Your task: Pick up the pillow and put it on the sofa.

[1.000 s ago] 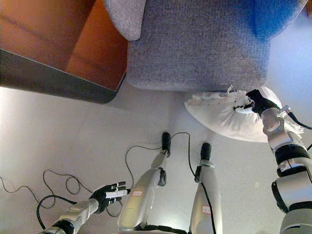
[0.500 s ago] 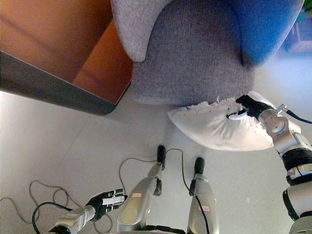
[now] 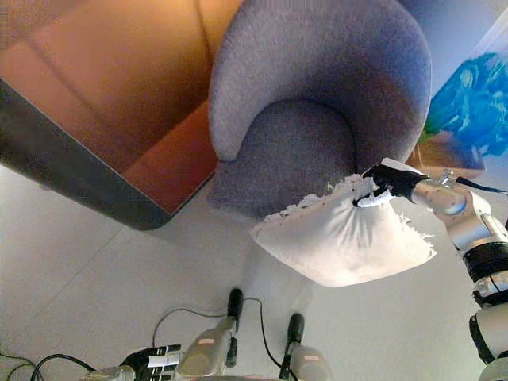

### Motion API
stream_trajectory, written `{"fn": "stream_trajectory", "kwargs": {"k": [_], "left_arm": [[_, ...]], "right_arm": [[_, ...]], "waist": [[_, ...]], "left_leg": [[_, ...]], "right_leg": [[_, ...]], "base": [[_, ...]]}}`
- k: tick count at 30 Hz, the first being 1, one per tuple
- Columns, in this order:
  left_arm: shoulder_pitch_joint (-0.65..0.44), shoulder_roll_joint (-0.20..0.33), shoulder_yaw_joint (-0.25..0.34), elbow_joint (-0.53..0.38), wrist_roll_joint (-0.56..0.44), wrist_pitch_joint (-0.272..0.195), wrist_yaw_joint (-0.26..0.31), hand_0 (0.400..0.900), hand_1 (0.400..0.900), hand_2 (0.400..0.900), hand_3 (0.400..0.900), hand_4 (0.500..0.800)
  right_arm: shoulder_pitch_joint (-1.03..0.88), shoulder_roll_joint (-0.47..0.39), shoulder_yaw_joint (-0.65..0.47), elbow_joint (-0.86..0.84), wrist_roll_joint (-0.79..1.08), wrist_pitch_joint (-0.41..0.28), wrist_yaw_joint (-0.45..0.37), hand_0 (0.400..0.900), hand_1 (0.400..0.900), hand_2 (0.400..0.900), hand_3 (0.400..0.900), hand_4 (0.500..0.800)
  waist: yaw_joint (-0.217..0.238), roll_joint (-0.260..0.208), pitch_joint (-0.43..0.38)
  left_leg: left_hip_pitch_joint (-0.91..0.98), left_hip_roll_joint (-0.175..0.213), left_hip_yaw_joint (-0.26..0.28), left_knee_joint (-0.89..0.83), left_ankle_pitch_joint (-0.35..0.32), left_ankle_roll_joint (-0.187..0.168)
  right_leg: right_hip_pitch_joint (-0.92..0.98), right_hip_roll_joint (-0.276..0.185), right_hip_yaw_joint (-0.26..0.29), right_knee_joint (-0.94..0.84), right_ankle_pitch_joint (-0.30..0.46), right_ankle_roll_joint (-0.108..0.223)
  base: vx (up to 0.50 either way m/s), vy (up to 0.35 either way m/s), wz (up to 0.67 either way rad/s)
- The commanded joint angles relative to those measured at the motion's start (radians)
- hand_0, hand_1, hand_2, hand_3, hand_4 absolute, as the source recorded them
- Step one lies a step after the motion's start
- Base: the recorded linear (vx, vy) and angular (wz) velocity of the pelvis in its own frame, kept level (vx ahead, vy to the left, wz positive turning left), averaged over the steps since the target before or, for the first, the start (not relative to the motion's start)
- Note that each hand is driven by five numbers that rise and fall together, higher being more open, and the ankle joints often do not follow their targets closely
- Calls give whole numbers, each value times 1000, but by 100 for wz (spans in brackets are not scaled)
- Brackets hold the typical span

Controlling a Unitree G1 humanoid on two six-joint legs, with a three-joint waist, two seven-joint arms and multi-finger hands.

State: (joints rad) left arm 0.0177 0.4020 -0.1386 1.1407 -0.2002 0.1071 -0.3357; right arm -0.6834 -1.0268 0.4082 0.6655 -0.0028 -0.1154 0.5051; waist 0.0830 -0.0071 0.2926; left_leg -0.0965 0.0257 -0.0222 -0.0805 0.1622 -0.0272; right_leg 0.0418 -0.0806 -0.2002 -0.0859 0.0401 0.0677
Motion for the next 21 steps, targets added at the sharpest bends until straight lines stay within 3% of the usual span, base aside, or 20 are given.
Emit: {"fn": "stream_trajectory", "kwargs": {"k": [1, 7, 21], "left_arm": [[91, 45, -30, 73, 51, 37, -6, 900, 900, 900, 900, 800], [90, 41, -45, 98, 76, 58, -7, 900, 900, 900, 900, 800], [111, 50, -73, 116, 76, 91, -18, 900, 900, 900, 900, 800]], "right_arm": [[-273, -115, 56, -3, 194, -26, 15, 400, 400, 400, 400, 500], [-467, -86, 169, 133, 221, 21, 87, 400, 400, 400, 400, 500], [-779, -8, 347, 307, 188, 193, -41, 400, 400, 400, 400, 500]], "waist": [[35, -75, -153], [61, -90, -188], [114, -96, -190]], "left_leg": [[94, -12, 39, -7, -127, -29], [121, -13, 32, -7, -132, -29], [135, -19, 0, -7, -131, -24]], "right_leg": [[-13, -9, 2, -1, 33, 40], [16, -16, -11, -1, 32, 45], [43, -25, -33, -1, 31, 48]], "base": [[79, 37, 11], [72, 33, 8], [59, 31, 8]]}}
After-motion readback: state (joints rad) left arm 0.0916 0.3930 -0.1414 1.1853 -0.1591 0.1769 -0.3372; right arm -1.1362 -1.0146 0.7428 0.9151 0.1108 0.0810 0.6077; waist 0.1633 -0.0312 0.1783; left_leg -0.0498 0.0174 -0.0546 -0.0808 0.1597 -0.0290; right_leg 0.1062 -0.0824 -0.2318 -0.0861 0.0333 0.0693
